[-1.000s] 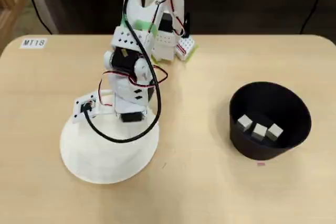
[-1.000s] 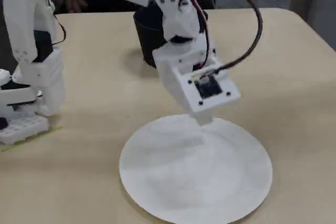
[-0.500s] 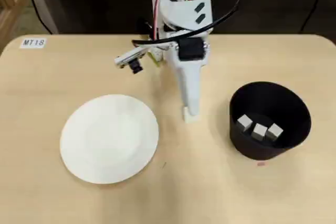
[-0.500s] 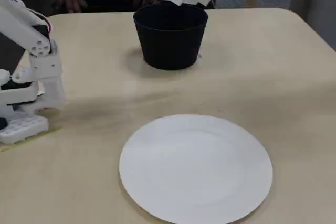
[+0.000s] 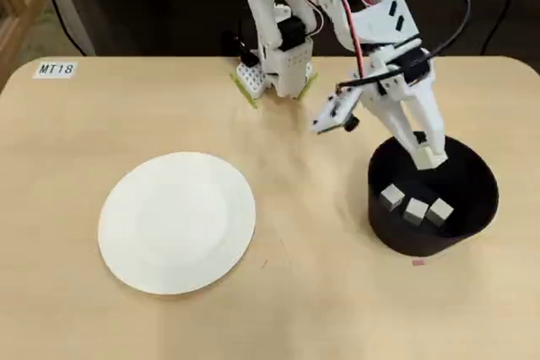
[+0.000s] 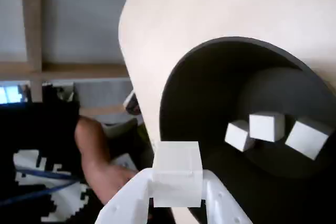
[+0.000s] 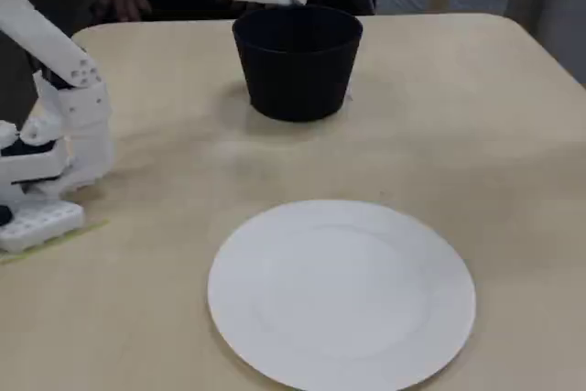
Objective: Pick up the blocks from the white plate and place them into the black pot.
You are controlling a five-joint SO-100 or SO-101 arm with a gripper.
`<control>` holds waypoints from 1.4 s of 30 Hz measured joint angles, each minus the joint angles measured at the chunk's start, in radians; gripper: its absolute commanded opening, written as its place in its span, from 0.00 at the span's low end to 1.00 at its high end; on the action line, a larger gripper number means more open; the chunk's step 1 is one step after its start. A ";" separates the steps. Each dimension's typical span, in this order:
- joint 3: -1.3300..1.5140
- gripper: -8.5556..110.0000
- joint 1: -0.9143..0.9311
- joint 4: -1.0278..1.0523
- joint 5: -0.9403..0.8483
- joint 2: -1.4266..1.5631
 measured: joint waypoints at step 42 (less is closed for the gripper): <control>0.044 0.05 0.563 0.342 0.241 0.313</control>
